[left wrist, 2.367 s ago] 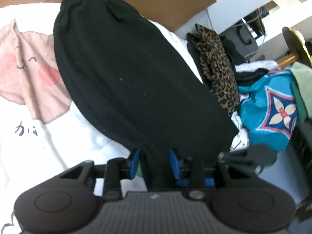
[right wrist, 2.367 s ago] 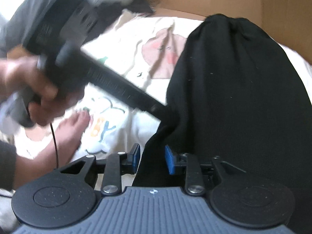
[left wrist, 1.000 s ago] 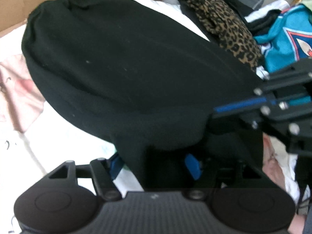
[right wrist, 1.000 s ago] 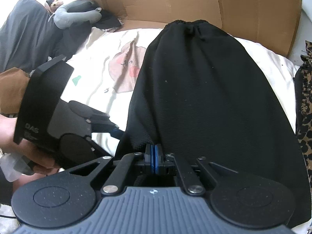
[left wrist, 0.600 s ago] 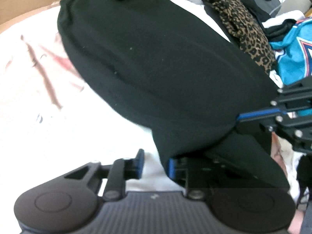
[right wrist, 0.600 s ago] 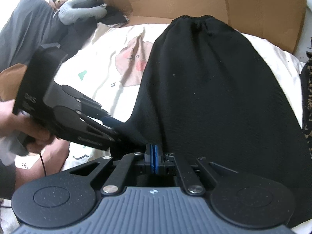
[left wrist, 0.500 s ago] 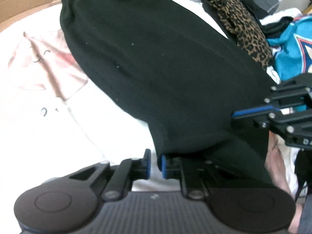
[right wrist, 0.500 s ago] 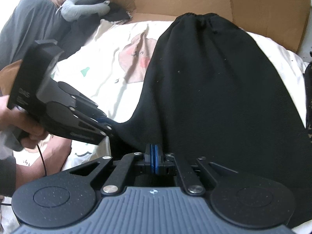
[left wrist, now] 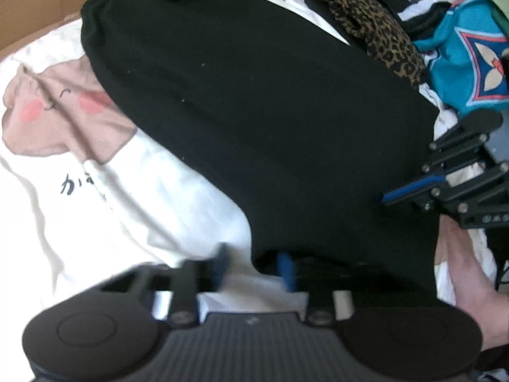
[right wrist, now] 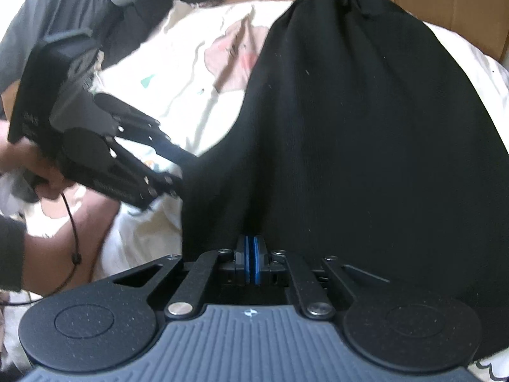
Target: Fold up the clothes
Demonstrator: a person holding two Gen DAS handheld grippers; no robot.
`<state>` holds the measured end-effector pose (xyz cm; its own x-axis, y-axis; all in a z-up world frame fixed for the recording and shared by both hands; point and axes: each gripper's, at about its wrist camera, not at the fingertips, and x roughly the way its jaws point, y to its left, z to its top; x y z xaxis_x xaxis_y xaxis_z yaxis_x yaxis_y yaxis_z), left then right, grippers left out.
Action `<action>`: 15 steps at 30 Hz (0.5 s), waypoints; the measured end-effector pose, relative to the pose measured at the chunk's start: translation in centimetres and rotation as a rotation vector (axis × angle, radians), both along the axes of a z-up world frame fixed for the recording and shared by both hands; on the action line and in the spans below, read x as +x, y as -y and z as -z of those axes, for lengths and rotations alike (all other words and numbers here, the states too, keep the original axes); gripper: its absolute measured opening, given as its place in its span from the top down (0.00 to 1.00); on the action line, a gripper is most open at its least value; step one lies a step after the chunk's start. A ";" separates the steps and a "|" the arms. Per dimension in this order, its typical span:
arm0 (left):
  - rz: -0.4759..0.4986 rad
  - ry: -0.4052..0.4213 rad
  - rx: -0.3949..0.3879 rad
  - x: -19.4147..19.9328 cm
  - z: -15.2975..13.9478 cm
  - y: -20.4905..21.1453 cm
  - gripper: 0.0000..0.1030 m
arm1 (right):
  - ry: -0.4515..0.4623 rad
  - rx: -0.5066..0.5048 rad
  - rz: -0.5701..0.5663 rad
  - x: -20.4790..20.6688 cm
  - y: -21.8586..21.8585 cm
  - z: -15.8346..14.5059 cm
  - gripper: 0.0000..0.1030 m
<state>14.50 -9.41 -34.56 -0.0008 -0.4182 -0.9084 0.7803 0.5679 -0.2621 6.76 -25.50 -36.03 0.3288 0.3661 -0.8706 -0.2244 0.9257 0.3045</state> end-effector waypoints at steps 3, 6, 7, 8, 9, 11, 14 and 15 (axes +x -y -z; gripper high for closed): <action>-0.008 -0.028 0.010 0.4 0.1 -0.7 0.96 | -0.025 -0.027 0.024 -0.6 1.0 1.0 0.98; -0.015 -0.044 0.022 0.4 0.2 -1.4 0.97 | -0.053 -0.068 0.066 -1.1 2.5 2.0 0.98; -0.018 -0.050 0.026 0.3 0.3 -1.6 0.97 | -0.061 -0.081 0.083 -1.3 3.1 2.2 0.98; -0.020 -0.056 0.030 0.3 0.3 -1.9 0.97 | -0.067 -0.092 0.101 -1.5 3.8 2.4 0.97; -0.019 -0.056 0.033 0.3 0.2 -2.0 0.97 | -0.070 -0.099 0.118 -1.6 4.4 2.6 0.97; -0.005 -0.052 0.045 0.2 -0.2 -2.1 0.99 | -0.075 -0.114 0.156 -2.1 5.8 2.8 0.94; 0.017 -0.061 0.023 0.3 -1.3 -2.8 0.98 | -0.083 -0.130 0.217 -3.0 8.1 3.0 0.94; 0.024 -0.059 0.009 0.3 -1.8 -2.9 0.97 | -0.085 -0.139 0.241 -3.4 8.9 3.0 0.94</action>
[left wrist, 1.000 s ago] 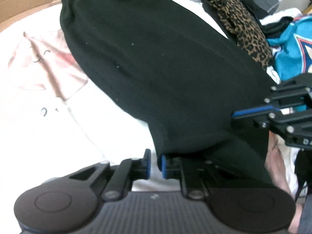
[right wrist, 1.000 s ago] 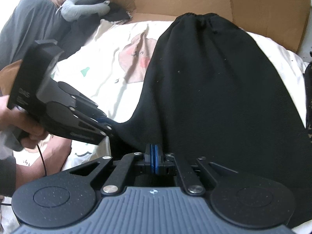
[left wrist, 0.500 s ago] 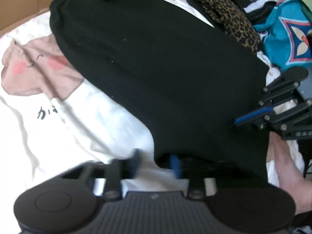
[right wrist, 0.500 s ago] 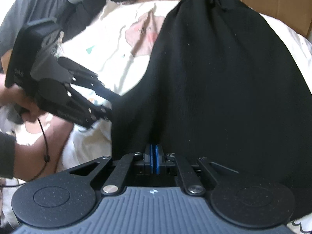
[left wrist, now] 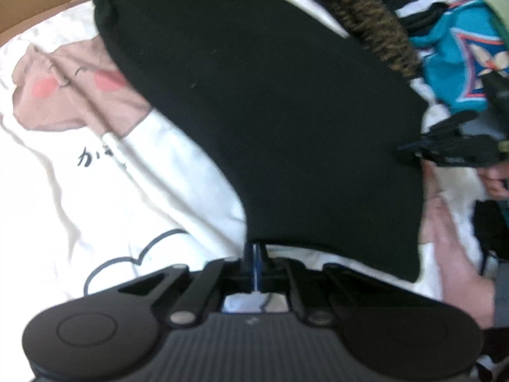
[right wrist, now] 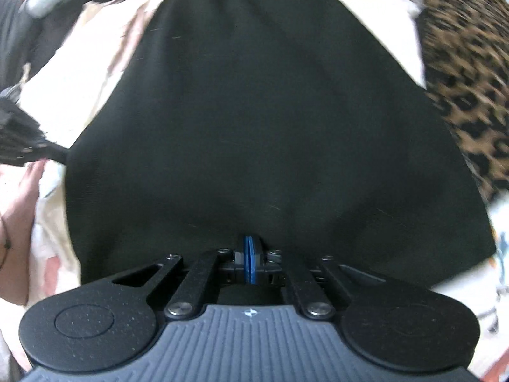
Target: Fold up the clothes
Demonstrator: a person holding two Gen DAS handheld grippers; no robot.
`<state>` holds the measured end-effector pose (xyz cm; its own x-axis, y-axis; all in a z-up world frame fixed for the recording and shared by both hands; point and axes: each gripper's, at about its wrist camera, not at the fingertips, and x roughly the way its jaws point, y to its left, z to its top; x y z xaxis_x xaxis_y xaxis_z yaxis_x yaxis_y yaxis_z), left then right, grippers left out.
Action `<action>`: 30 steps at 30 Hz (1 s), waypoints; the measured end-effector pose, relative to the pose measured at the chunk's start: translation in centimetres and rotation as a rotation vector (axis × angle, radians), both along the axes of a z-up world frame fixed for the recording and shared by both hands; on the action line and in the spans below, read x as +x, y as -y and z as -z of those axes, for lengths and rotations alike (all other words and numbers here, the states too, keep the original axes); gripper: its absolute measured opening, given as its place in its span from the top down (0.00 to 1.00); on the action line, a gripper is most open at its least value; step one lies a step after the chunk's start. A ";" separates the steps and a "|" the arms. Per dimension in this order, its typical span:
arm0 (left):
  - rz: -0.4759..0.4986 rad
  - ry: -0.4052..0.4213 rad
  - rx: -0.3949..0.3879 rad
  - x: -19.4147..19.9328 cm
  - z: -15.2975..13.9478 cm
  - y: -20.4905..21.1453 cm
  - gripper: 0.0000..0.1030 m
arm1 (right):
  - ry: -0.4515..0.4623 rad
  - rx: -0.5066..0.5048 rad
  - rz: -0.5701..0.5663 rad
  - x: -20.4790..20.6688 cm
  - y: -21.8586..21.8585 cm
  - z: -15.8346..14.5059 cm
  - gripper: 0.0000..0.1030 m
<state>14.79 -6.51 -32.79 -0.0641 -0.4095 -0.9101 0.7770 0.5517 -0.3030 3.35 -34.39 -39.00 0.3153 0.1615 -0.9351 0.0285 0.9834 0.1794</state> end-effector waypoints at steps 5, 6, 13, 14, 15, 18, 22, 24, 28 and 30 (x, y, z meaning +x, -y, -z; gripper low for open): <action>-0.009 0.016 -0.041 0.6 -1.7 0.0 0.94 | 0.016 -0.084 0.134 -1.7 4.1 -0.5 0.94; -0.012 0.014 -0.049 0.7 -2.0 0.0 0.94 | 0.027 -0.101 0.163 -2.0 5.0 -0.8 0.94; -0.069 -0.015 -0.077 0.6 -1.7 1.7 0.90 | 0.136 -0.212 0.312 -3.1 9.5 -2.6 0.76; -0.063 -0.022 -0.074 0.6 -1.4 2.0 0.90 | 0.150 -0.232 0.330 -3.2 9.9 -2.8 0.69; -0.056 -0.030 -0.070 0.5 -1.0 2.3 0.90 | 0.161 -0.251 0.346 -3.2 10.3 -2.9 0.69; -0.025 -0.042 -0.044 0.1 0.4 3.2 0.90 | 0.155 -0.274 0.372 -2.9 11.7 -2.4 0.68; -0.006 -0.042 -0.007 -0.4 1.7 4.0 0.90 | 0.126 -0.287 0.378 -2.8 12.1 -1.3 0.68; 0.002 -0.042 0.005 -0.5 2.0 4.0 0.90 | 0.118 -0.278 0.380 -3.0 12.1 -1.1 0.69; 0.023 -0.034 0.025 -0.8 2.4 4.4 0.90 | 0.112 -0.244 0.381 -2.9 12.5 -0.5 0.79; 0.024 -0.033 0.035 -0.8 2.7 4.9 0.90 | 0.105 -0.230 0.382 -2.9 12.8 -0.4 0.82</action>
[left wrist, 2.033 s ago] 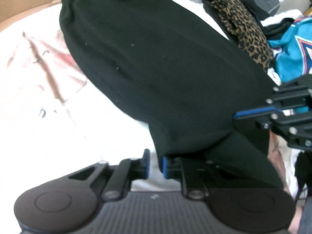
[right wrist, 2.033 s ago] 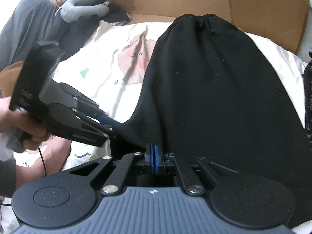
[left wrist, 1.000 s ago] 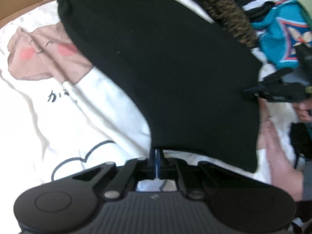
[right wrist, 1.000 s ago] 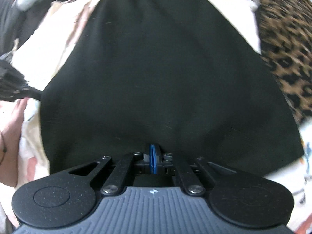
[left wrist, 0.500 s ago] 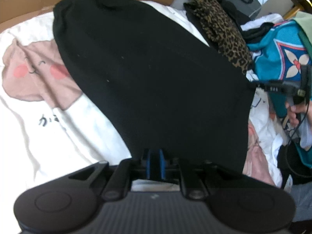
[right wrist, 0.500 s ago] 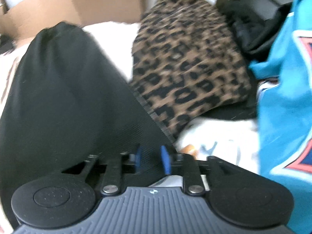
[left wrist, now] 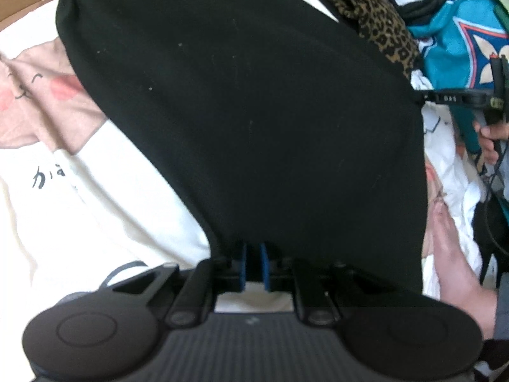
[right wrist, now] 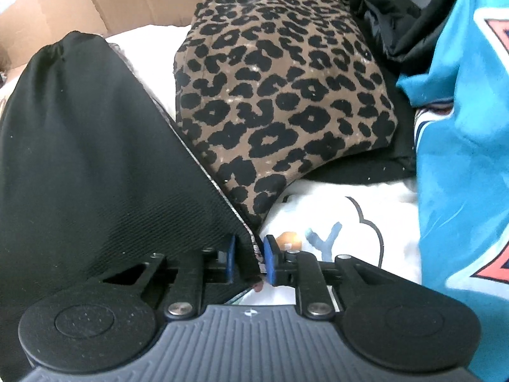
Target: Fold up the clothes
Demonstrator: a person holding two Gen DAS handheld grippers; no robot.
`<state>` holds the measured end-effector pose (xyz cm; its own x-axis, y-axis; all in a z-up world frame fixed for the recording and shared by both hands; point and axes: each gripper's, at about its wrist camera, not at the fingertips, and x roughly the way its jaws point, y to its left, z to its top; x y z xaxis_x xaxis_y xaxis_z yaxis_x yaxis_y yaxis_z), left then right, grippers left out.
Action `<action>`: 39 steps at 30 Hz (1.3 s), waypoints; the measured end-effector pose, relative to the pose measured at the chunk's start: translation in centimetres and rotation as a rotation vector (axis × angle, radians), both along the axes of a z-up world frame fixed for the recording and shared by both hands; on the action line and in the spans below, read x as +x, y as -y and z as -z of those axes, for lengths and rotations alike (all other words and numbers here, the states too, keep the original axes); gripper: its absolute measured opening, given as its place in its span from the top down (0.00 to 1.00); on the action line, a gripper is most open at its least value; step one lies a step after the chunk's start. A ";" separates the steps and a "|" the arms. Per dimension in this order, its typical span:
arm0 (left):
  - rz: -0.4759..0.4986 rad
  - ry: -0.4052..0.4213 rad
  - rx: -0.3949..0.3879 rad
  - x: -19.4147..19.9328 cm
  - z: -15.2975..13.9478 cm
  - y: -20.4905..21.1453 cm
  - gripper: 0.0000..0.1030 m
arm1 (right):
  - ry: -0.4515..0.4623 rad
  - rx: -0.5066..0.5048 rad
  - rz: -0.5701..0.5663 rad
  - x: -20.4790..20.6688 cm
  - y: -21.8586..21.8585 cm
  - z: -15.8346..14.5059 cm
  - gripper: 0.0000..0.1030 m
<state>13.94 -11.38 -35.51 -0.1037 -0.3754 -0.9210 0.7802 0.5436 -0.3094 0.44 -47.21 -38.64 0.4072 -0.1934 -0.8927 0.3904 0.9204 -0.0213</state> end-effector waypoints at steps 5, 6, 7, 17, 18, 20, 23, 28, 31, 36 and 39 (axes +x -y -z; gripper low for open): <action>0.013 0.009 0.033 -0.2 -0.2 0.1 0.90 | -0.005 0.021 0.012 0.1 0.7 0.5 0.79; 0.027 0.013 0.048 -0.3 -0.4 0.2 0.90 | -0.004 0.019 0.011 0.1 0.7 0.5 0.79; 0.060 0.009 0.066 -0.3 -1.0 0.1 0.90 | -0.003 0.017 0.011 0.1 0.8 0.5 0.79; 0.108 0.045 0.059 2.3 -5.3 2.2 0.86 | 0.009 0.025 0.027 -0.4 1.3 0.0 0.79; 0.103 0.045 0.055 2.4 -5.4 2.0 0.86 | 0.008 0.031 0.027 -0.4 1.4 -0.1 0.79; 0.092 0.036 0.046 2.5 -5.4 2.5 0.86 | 0.006 0.043 0.027 -0.4 1.5 -0.2 0.79; 0.082 0.024 0.034 2.3 -5.1 2.3 0.86 | 0.025 0.081 0.023 -0.5 1.9 -0.6 0.75; 0.055 -0.007 0.017 1.2 -3.9 2.8 0.86 | 0.007 0.109 -0.002 -0.5 2.0 -0.1 0.72; 0.035 -0.017 0.015 0.6 -3.5 2.6 0.86 | 0.000 0.141 0.014 -0.6 2.5 0.5 0.71; 0.018 -0.034 0.035 -0.5 -2.3 3.2 0.86 | 0.029 0.191 0.042 -1.1 3.4 0.3 0.86; 0.017 -0.035 0.038 -0.8 -1.8 3.5 0.86 | 0.049 0.212 0.056 -1.5 3.7 0.0 0.91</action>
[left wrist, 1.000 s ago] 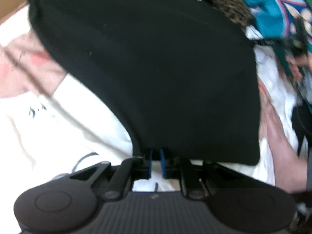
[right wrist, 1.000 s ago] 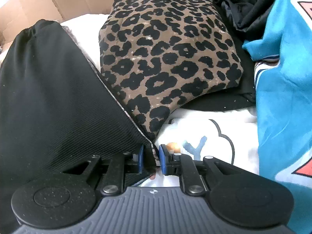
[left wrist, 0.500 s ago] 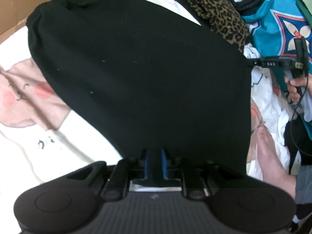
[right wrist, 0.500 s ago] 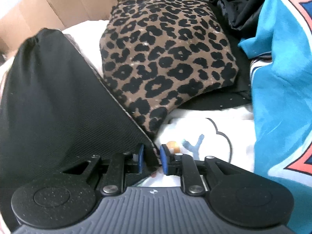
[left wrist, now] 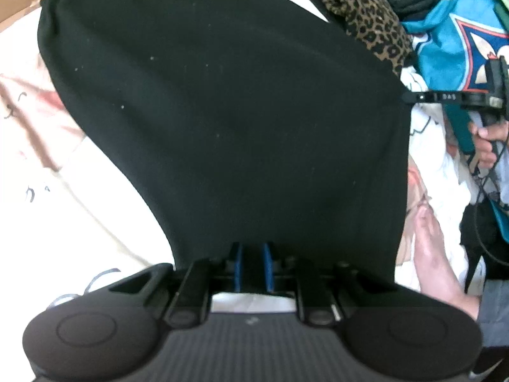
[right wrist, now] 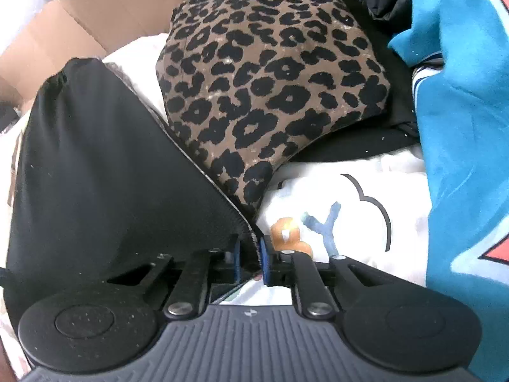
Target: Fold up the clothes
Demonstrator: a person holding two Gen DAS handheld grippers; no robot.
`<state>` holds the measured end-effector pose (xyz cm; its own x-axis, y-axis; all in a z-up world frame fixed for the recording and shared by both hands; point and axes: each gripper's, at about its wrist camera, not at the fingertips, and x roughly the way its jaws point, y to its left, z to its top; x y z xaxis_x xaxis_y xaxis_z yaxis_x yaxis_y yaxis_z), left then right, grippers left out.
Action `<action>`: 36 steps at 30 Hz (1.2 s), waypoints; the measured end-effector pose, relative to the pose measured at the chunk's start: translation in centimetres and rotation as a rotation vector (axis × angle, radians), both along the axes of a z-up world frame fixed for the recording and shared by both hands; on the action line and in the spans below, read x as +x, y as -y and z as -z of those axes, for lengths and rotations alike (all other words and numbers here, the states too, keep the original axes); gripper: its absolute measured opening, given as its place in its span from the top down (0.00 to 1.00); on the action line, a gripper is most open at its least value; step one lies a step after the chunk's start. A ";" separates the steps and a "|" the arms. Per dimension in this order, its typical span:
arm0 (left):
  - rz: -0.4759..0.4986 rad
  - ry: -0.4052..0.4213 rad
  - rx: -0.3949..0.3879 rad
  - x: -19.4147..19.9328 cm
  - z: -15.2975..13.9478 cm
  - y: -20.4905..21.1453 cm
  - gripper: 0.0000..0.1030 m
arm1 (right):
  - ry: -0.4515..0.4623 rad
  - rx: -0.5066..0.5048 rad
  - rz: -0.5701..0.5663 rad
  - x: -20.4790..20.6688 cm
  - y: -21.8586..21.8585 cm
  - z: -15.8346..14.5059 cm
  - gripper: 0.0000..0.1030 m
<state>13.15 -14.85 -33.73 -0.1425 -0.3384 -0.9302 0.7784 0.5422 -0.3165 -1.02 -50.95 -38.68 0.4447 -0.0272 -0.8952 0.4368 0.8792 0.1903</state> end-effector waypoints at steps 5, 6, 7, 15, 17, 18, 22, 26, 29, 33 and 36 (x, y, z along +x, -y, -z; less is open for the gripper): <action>-0.014 -0.011 -0.001 0.3 0.8 -0.8 0.86 | 0.052 0.053 0.021 -0.7 0.8 -1.0 0.92; -0.018 -0.013 0.000 0.4 1.0 -0.8 0.86 | 0.062 0.071 0.028 -0.8 1.1 -1.0 0.92; -0.017 -0.014 0.001 0.4 1.1 -0.8 0.85 | 0.067 0.083 0.030 -1.1 1.3 -0.9 0.92; -0.022 -0.026 -0.019 0.5 1.7 -0.6 0.82 | 0.080 0.108 0.024 -0.9 1.6 0.7 0.72; -0.021 -0.023 -0.020 0.4 1.7 -0.7 0.82 | 0.075 0.109 0.023 -0.6 1.6 1.3 0.65; -0.025 -0.023 -0.017 0.5 1.6 -1.3 0.82 | 0.073 0.110 0.022 -0.4 1.6 1.6 0.65; -0.035 -0.028 0.007 0.6 1.2 -2.3 0.82 | 0.077 0.120 -0.004 -0.3 1.7 2.0 0.64; 0.013 -0.019 0.038 0.6 1.1 -1.6 0.81 | 0.058 0.118 -0.027 -0.1 1.6 1.9 0.65; -0.001 -0.043 0.068 1.1 1.0 -1.4 0.80 | 0.057 0.104 -0.054 0.3 1.2 1.7 0.84; -0.099 -0.066 0.091 0.9 0.8 -1.7 0.81 | 0.062 0.072 -0.074 0.3 0.6 1.0 0.88; -0.235 -0.083 0.103 0.6 0.3 -3.0 0.82 | 0.081 0.072 -0.071 -0.1 0.7 0.6 0.90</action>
